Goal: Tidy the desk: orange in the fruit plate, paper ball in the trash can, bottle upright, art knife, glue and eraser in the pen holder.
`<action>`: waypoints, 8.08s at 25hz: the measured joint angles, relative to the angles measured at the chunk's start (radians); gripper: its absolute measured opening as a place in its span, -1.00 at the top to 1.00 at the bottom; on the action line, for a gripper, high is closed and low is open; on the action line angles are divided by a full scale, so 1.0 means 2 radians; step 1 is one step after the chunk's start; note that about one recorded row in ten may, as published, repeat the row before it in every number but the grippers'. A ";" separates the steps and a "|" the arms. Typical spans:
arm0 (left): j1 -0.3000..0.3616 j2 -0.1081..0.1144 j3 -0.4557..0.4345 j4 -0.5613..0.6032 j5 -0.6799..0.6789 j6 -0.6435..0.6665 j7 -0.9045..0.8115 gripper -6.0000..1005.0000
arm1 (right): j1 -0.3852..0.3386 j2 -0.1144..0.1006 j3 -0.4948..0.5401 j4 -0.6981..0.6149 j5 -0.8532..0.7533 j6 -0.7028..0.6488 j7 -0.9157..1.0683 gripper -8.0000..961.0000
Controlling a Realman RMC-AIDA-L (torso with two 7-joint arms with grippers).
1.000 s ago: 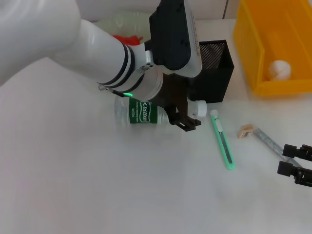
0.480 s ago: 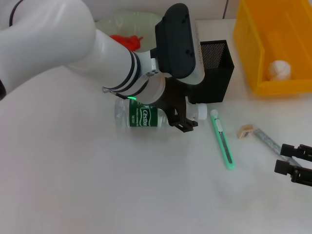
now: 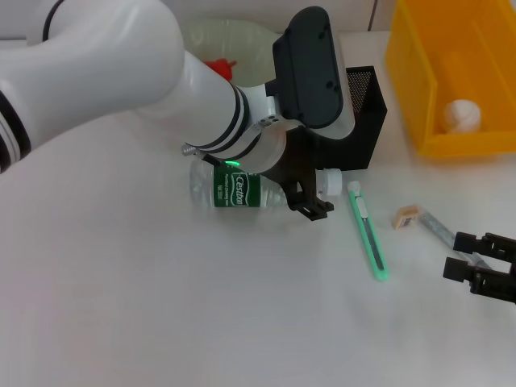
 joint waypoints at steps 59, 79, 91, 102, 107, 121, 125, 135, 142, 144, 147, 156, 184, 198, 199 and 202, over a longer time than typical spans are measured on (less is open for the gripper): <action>0.058 0.004 0.026 0.046 -0.021 -0.060 0.003 0.12 | 0.040 0.009 -0.001 0.024 0.000 0.039 0.003 -0.50; 0.145 0.006 -0.206 0.131 -0.206 0.133 0.155 0.12 | 0.066 0.012 -0.002 0.031 0.000 0.038 0.005 -0.50; 0.136 0.007 -0.320 0.044 -0.314 0.253 0.254 0.12 | 0.073 0.012 -0.002 0.032 0.000 0.041 0.005 -0.50; 0.157 0.008 -0.379 -0.039 -0.369 0.301 0.351 0.12 | 0.078 0.013 -0.002 0.038 0.000 0.046 0.005 -0.50; 0.158 0.008 -0.399 -0.096 -0.378 0.316 0.411 0.12 | 0.079 0.015 -0.002 0.038 0.000 0.045 0.005 -0.50; 0.153 0.006 -0.432 -0.223 -0.417 0.301 0.573 0.12 | 0.086 0.024 -0.002 0.038 0.000 0.045 0.005 -0.50; 0.153 0.004 -0.431 -0.232 -0.424 0.259 0.595 0.12 | 0.088 0.025 -0.002 0.038 0.000 0.044 0.005 -0.50; 0.140 0.003 -0.431 -0.273 -0.449 0.190 0.609 0.08 | 0.093 0.025 -0.002 0.038 0.001 0.046 0.005 -0.50; 0.138 0.003 -0.432 -0.282 -0.467 0.180 0.606 0.03 | 0.103 0.025 -0.001 0.038 0.000 0.047 0.005 -0.50; 0.142 0.003 -0.432 -0.283 -0.475 0.184 0.602 0.02 | 0.105 0.025 -0.001 0.038 0.000 0.049 0.005 -0.50; 0.147 0.003 -0.432 -0.283 -0.484 0.186 0.589 0.00 | 0.107 0.025 -0.002 0.038 0.000 0.051 0.005 -0.50; 0.172 0.008 -0.432 -0.274 -0.503 0.271 0.563 -0.25 | 0.117 0.024 -0.002 0.038 0.002 0.051 0.006 -0.50; 0.282 0.044 -0.426 -0.213 -0.315 0.470 0.478 -0.62 | 0.191 0.025 -0.178 -0.292 -0.077 -0.010 0.398 -0.50; 0.276 0.022 -0.422 -0.212 -0.303 0.459 0.480 -0.62 | 0.191 0.046 -0.294 -0.435 -0.186 -0.007 0.519 -0.49; 0.275 0.019 -0.422 -0.212 -0.303 0.458 0.482 -0.62 | 0.190 0.046 -0.294 -0.434 -0.185 -0.006 0.518 -0.48; 0.274 0.015 -0.423 -0.212 -0.302 0.457 0.490 -0.62 | 0.191 0.046 -0.294 -0.426 -0.186 -0.005 0.514 -0.47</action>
